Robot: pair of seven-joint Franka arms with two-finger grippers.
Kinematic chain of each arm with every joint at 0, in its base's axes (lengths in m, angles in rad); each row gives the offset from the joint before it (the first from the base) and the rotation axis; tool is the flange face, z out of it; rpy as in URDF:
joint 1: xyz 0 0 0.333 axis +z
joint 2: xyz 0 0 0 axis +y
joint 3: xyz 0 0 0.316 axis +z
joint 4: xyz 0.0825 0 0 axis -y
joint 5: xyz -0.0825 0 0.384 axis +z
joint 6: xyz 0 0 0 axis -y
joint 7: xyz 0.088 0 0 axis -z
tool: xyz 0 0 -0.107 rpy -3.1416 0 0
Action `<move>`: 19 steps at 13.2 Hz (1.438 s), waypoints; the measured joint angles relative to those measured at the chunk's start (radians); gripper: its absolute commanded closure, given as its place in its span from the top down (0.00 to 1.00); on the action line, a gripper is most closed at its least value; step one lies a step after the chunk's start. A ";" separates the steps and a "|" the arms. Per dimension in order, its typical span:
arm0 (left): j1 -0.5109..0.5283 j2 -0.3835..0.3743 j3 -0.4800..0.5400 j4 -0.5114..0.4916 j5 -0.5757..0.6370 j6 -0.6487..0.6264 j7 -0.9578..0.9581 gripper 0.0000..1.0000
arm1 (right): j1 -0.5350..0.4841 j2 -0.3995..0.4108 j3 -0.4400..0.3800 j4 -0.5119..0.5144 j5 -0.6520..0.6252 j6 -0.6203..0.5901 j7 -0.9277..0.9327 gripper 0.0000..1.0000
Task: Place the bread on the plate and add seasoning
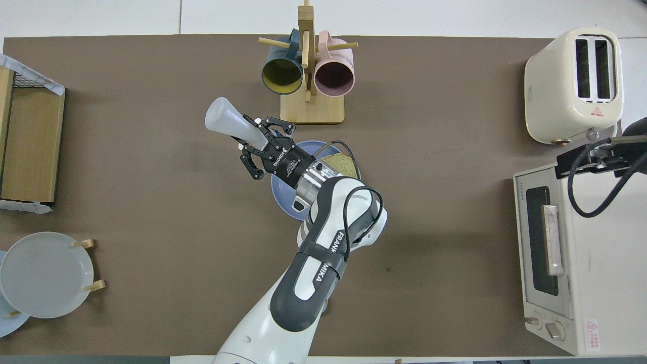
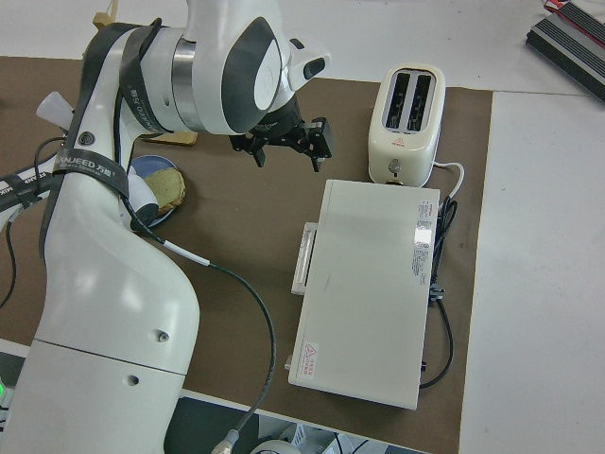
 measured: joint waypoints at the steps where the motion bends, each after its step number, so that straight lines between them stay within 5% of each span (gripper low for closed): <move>1: -0.023 0.000 -0.001 0.000 -0.006 -0.003 0.000 0.00 | 0.000 0.000 0.000 0.000 0.000 0.000 0.000 1.00; 6: -0.089 0.000 -0.001 0.000 -0.040 -0.015 0.000 0.00 | 0.000 0.000 0.000 0.000 0.000 0.000 0.000 1.00; 13: 0.009 0.001 0.007 -0.001 -0.025 0.009 0.000 0.00 | 0.000 0.000 0.000 0.000 0.000 0.000 0.000 1.00; 19: -0.036 0.001 0.001 0.005 -0.087 0.015 -0.039 0.00 | 0.000 0.000 0.000 0.000 0.000 0.000 0.000 1.00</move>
